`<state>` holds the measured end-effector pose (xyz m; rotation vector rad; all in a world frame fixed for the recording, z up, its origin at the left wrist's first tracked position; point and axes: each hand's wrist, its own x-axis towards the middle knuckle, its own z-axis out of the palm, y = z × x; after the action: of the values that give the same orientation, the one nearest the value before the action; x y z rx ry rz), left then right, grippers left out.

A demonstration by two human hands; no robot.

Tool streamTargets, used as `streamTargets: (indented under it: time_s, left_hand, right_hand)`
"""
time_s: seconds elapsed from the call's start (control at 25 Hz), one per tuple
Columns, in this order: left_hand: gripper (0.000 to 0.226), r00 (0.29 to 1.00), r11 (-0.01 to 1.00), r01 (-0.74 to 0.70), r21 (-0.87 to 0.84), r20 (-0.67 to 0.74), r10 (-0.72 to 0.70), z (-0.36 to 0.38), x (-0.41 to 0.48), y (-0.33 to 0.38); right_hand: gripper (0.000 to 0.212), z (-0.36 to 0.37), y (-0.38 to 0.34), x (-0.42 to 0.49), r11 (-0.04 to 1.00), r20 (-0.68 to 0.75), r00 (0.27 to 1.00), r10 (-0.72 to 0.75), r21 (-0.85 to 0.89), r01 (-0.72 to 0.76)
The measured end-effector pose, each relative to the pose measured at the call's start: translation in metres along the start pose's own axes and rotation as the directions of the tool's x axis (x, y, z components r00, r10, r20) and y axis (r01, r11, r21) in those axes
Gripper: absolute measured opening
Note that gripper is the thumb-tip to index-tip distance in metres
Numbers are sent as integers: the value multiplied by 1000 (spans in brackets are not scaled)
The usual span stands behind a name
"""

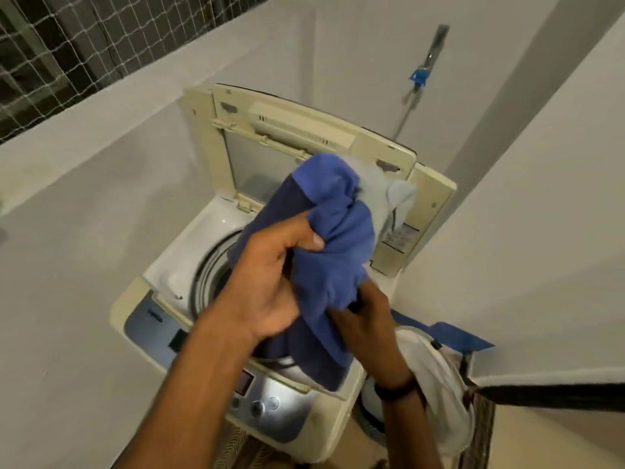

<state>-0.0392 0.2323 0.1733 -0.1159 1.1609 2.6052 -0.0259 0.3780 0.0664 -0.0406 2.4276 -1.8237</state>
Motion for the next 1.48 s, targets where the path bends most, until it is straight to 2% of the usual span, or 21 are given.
streamTargets:
  time_s: [0.04, 0.12, 0.2, 0.24, 0.32, 0.36, 0.4, 0.44, 0.48, 0.56, 0.6, 0.72, 0.88, 1.0, 1.08, 1.16, 1.24, 1.28, 1.32, 1.4, 1.48]
  left_hand:
    - [24, 993, 988, 15, 154, -118, 4, -21, 11, 3]
    - [24, 963, 939, 48, 340, -264, 46, -68, 36, 9]
    - [27, 916, 808, 196, 556, -397, 51, -120, 54, 1]
    - [24, 897, 708, 290, 644, -441, 33, -145, 60, -9]
    - [19, 865, 347, 484, 804, -499, -51, -181, 62, -35]
    - [21, 851, 168, 526, 834, -517, -95, -191, 60, -50]
    - [22, 851, 71, 523, 849, -516, -101, -198, 56, -63]
    - [21, 848, 76, 528, 846, -520, -101, -198, 50, -76]
    - [22, 845, 156, 535, 831, -524, -109, -193, 44, -88]
    - [18, 862, 299, 504, 810, -492, -120, -162, 40, -116]
    - [14, 881, 324, 472, 820, -458, -123, -141, 40, -133]
    - [15, 920, 349, 384, 855, -319, -229, -77, 38, -196]
    - [17, 852, 233, 391, 890, -254, -458, -31, 52, -319]
    - [19, 759, 115, 459, 881, -321, -566, -34, 77, -430]
    - [27, 713, 17, 505, 863, -406, -572, -56, 100, -505]
    - [36, 705, -67, 515, 854, -467, -533, -93, 124, -580]
    - [40, 693, -133, 517, 845, -505, -515, -136, 148, -649]
    - [41, 685, -152, 523, 839, -520, -511, -158, 160, -682]
    - [41, 671, -157, 544, 824, -540, -508, -177, 171, -709]
    - [44, 631, -152, 605, 782, -587, -508, -218, 191, -765]
    - [45, 558, -97, 702, 705, -630, -540, -252, 208, -808]
  right_hand:
    - [7, 18, 7, 16, 995, -61, 994, -90, -45, 87]
    - [9, 58, 27, 46, 992, -95, 994, -58, -121, 47]
    - [4, 90, 60, 56, 980, -67, 991, 120, -150, -129]
    - [16, 100, 75, 57, 951, -6, 968, 252, -185, -249]
    - [43, 110, 95, 52, 900, 46, 925, 376, -257, -353]
    - [43, 107, 106, 48, 893, 35, 924, 381, -272, -358]
    - [37, 101, 111, 42, 895, 12, 930, 367, -276, -350]
    - [28, 91, 117, 34, 895, -32, 939, 342, -294, -336]
    - [21, 77, 123, 24, 900, -86, 941, 327, -275, -338]
    - [14, 44, 139, 0, 927, -221, 913, 342, -81, -367]
    - [12, 26, 153, -13, 922, -286, 881, 376, 24, -385]
    - [13, -26, 198, -49, 857, -425, 756, 498, 108, -503]
    - [15, -90, 299, -83, 691, -467, 562, 683, 165, -703]
    - [17, -125, 406, -94, 532, -406, 404, 820, 276, -801]
    - [16, -139, 491, -94, 428, -318, 331, 889, 318, -846]
    - [23, -146, 585, -90, 297, -164, 251, 954, 412, -861]
    - [11, -149, 671, -82, 112, -3, 129, 992, 516, -849]
    - [17, -149, 714, -76, 19, 67, 68, 995, 556, -831]
    - [37, -147, 753, -71, -49, 117, 24, 993, 577, -815]
    - [75, -141, 832, -61, -141, 190, -34, 981, 584, -799]
    - [94, -133, 887, -50, -198, 242, -64, 968, 582, -789]
